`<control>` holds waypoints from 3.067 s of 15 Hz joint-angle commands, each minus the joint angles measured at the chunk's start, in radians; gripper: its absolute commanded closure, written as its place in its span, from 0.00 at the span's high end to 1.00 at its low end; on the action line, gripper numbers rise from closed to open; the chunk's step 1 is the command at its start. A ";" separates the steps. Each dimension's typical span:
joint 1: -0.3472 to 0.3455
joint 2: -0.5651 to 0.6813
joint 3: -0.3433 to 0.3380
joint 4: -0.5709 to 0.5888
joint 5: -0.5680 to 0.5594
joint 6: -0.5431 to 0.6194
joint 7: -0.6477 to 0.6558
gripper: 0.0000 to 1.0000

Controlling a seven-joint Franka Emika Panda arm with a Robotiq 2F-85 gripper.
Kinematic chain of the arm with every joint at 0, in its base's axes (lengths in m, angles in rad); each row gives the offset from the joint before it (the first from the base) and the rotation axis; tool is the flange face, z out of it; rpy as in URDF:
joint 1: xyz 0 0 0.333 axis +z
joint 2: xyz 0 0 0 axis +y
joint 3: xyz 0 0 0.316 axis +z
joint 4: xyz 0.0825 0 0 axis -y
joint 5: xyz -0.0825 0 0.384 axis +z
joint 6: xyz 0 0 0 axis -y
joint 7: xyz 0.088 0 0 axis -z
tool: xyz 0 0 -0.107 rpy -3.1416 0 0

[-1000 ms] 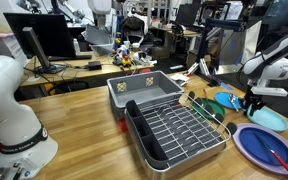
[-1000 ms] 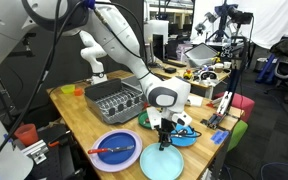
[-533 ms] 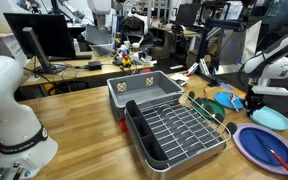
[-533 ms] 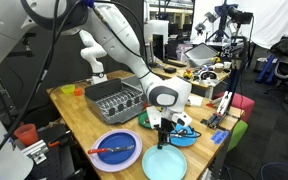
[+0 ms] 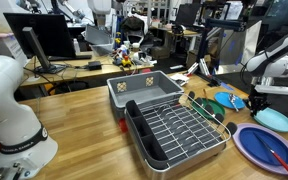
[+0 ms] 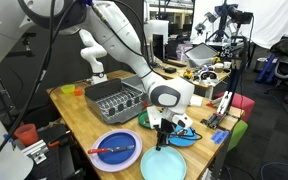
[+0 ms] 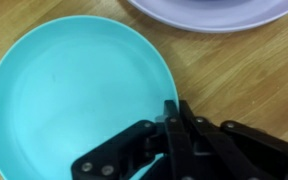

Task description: Put the light blue plate on the dish drainer

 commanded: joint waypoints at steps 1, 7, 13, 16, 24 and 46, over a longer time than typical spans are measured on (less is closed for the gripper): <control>-0.027 -0.045 0.010 -0.039 0.024 -0.011 0.007 0.02; -0.096 -0.157 0.049 -0.110 0.137 -0.003 -0.058 0.02; -0.145 -0.248 0.068 -0.180 0.270 0.023 -0.150 0.02; -0.150 -0.289 0.065 -0.218 0.313 0.044 -0.176 0.02; -0.159 -0.464 0.089 -0.382 0.488 0.105 -0.381 0.02; 0.124 -0.876 0.105 -0.656 0.571 0.131 -0.660 0.07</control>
